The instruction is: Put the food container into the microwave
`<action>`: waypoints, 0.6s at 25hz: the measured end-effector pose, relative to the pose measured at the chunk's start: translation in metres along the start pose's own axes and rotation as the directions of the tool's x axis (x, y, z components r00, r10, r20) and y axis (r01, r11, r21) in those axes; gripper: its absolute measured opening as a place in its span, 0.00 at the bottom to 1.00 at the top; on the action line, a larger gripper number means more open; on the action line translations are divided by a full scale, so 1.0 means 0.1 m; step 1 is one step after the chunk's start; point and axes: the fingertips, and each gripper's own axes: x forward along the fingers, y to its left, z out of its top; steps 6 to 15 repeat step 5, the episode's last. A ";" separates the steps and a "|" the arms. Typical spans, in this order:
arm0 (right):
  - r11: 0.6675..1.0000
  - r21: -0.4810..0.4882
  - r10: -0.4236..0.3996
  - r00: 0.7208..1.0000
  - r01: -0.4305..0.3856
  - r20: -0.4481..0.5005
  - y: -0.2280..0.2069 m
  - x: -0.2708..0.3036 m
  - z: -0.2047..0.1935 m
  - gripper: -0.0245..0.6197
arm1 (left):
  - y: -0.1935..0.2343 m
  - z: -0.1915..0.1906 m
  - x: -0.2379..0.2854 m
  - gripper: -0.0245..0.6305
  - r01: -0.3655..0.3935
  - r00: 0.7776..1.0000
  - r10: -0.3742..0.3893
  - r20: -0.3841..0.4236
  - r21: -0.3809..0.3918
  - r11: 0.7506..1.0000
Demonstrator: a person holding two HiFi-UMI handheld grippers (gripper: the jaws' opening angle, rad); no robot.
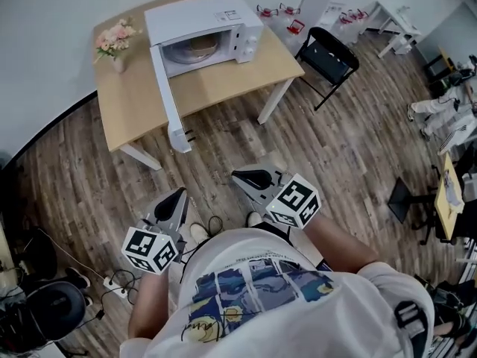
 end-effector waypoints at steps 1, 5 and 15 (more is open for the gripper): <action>1.000 0.007 -0.004 1.000 0.004 0.002 -0.09 -0.10 -0.04 0.05 | -0.10 0.01 0.13 0.05 0.008 1.000 -0.008 -0.006 0.010 1.000; 1.000 0.028 -0.010 1.000 0.010 0.000 -0.40 -0.53 -0.24 0.05 | -0.54 0.00 0.62 0.05 0.035 0.999 -0.035 -0.025 0.030 0.999; 1.000 0.028 -0.010 1.000 0.010 0.000 -0.40 -0.53 -0.24 0.05 | -0.54 0.00 0.62 0.05 0.035 0.999 -0.035 -0.025 0.030 0.999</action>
